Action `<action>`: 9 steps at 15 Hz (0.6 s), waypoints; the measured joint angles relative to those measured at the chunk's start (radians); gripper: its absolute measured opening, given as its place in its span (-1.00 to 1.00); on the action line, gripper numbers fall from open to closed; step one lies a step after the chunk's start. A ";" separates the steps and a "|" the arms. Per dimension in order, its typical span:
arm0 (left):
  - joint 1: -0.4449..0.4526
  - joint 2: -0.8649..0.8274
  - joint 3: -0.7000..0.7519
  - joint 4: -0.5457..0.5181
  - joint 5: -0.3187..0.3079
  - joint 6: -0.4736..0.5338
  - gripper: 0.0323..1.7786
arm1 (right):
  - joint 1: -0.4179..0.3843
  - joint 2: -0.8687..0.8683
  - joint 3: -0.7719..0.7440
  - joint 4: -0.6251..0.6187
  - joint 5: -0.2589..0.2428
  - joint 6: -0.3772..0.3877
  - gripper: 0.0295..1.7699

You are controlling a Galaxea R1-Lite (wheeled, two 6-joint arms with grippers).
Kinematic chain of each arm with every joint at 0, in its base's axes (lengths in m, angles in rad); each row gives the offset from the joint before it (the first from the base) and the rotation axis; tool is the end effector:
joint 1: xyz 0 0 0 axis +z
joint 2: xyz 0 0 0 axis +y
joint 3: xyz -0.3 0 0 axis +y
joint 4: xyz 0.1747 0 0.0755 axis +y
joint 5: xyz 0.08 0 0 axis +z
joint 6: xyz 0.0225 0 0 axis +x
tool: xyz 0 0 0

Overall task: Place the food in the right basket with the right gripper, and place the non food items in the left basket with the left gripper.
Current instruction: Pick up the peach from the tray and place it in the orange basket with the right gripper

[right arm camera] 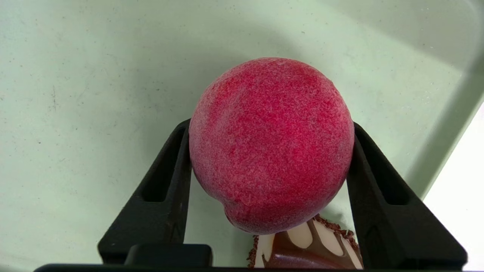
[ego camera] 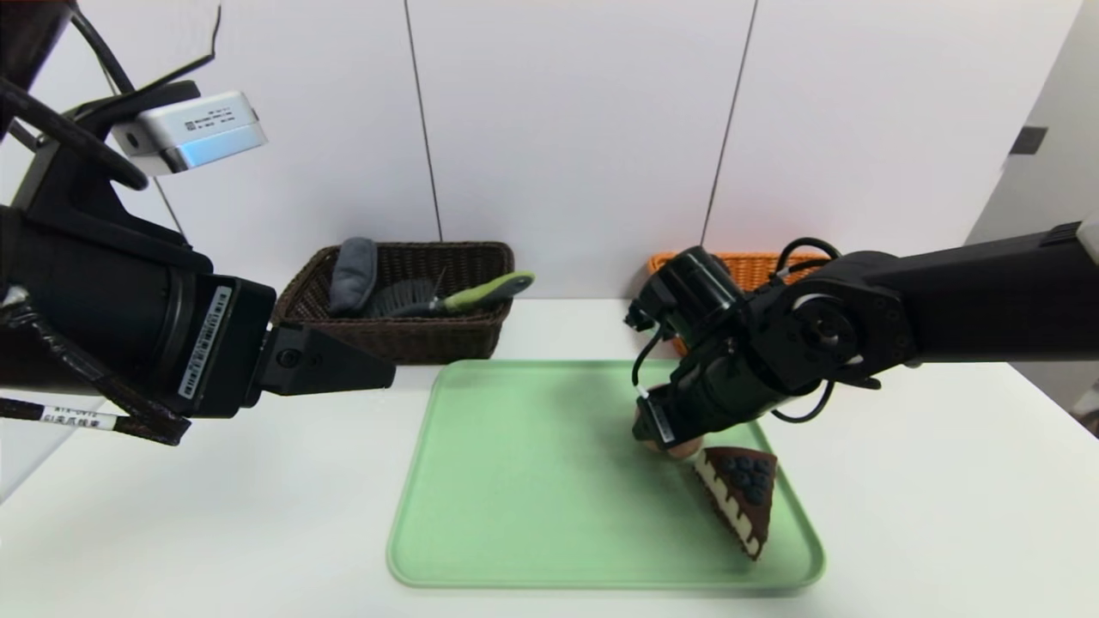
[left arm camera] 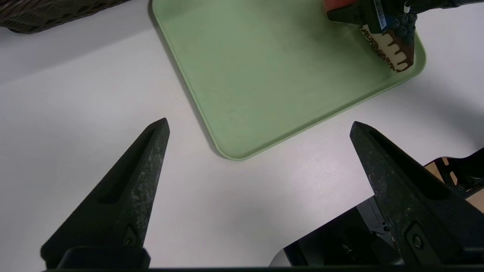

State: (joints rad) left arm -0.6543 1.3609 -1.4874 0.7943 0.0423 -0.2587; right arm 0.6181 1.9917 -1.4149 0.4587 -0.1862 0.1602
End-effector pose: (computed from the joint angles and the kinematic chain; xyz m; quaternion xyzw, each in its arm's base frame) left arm 0.1448 -0.1099 0.3269 -0.0053 0.3422 -0.2425 0.9078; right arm 0.2977 0.2065 0.1540 -0.1252 0.4689 0.1492 0.8615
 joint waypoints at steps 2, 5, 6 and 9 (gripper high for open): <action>0.001 0.000 0.000 0.000 0.000 0.000 0.90 | -0.001 -0.010 0.000 0.001 0.000 0.001 0.26; 0.001 -0.001 0.000 0.000 0.000 0.000 0.90 | -0.004 -0.068 -0.003 -0.008 0.004 0.001 0.26; 0.001 -0.002 0.000 0.000 0.000 0.000 0.90 | -0.006 -0.093 -0.004 -0.029 0.004 0.000 0.26; 0.001 -0.003 -0.002 -0.005 0.000 0.000 0.90 | -0.027 -0.156 -0.011 -0.133 -0.003 -0.004 0.25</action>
State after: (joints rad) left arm -0.6536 1.3581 -1.4894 0.7894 0.0423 -0.2587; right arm 0.5911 1.8362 -1.4257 0.3255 -0.1894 0.1562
